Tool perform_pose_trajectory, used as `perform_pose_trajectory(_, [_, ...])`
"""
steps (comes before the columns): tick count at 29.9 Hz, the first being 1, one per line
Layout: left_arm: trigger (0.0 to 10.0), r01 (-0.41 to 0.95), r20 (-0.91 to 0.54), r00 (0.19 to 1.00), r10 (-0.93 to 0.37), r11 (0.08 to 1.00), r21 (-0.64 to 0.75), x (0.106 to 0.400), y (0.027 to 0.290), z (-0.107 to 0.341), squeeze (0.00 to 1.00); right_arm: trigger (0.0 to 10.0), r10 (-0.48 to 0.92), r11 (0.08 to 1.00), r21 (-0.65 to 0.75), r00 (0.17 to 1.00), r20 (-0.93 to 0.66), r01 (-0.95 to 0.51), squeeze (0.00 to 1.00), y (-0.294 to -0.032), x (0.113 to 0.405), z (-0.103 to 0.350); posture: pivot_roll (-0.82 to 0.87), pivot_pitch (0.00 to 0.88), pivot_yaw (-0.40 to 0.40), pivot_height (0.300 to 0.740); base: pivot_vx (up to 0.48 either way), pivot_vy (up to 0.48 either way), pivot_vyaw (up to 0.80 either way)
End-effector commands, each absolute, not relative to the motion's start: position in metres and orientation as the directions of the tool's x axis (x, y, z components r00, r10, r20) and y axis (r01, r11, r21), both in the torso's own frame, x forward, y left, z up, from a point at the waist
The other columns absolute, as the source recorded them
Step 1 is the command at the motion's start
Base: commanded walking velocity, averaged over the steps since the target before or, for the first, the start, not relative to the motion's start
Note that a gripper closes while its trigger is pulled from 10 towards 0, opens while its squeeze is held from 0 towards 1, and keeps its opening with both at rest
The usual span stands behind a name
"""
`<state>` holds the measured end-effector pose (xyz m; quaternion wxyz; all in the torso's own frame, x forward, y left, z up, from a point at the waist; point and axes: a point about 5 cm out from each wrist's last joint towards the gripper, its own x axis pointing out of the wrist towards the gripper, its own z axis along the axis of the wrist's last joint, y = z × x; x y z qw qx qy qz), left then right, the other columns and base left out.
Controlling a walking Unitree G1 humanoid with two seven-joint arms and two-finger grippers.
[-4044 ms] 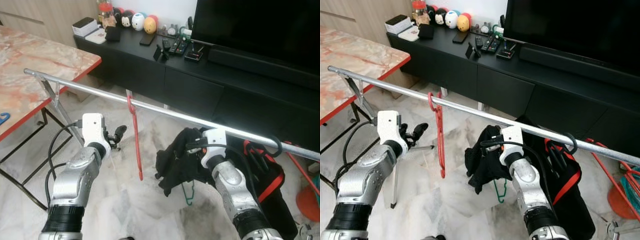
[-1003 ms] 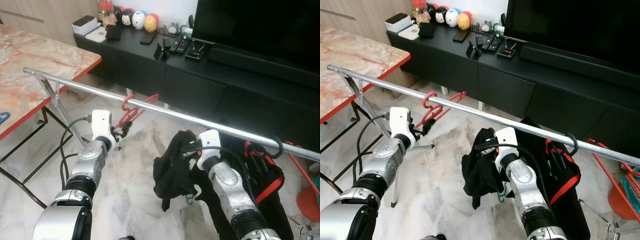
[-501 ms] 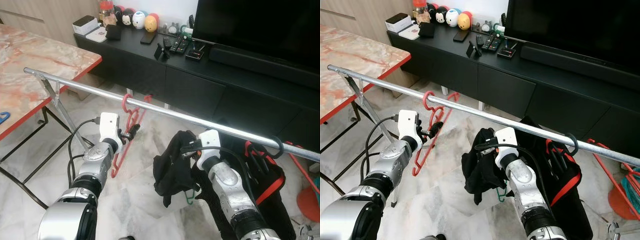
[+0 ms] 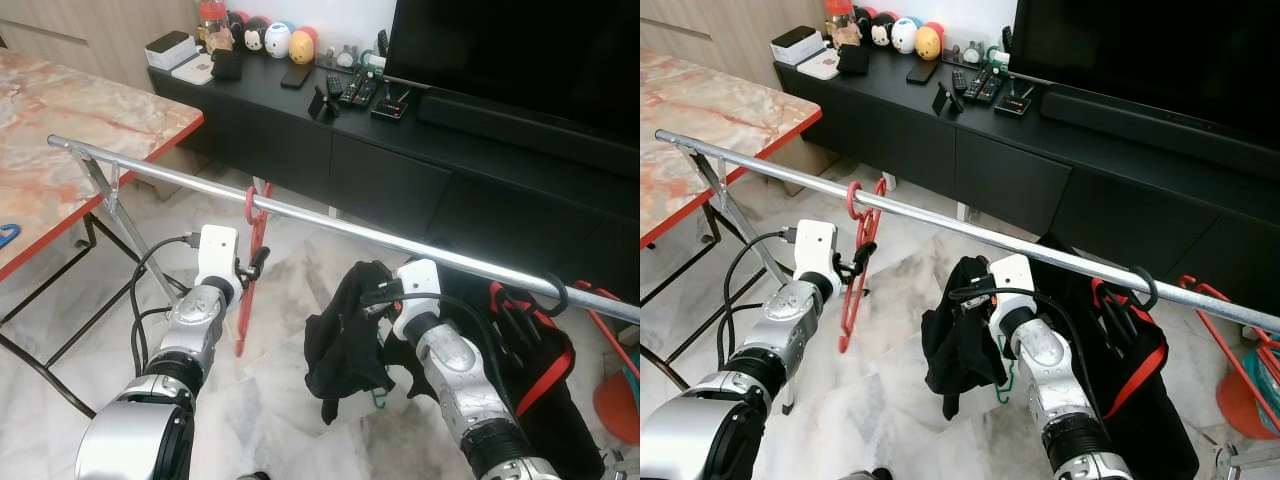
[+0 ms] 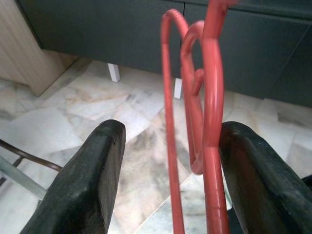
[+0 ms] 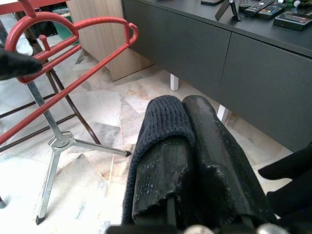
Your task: Hang hanger
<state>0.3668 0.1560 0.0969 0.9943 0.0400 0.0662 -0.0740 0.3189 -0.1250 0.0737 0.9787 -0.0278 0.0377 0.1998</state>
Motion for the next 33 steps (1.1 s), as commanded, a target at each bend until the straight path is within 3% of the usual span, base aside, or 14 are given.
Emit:
perform_pose_trajectory(1, [0.0,0.154,-0.160,0.978,-0.137,0.983,0.097,0.3669,0.1574,0.0951,0.00,10.0,0.392,0.917,-0.039,0.917,-0.073,-0.396,0.00,-0.1230,0.3192,0.0761,-0.01,0.102,0.024,0.740,0.000,0.000,0.00])
perform_pose_trajectory(33, [0.0,0.168,-0.095,0.983,-0.158,0.980,0.105,0.3661,0.1541,0.0997,0.00,10.0,0.393,0.917,-0.035,0.916,-0.076,-0.396,0.00,-0.1218,0.3187,0.0753,-0.01,0.103,0.025,0.740,0.000,0.000,0.00])
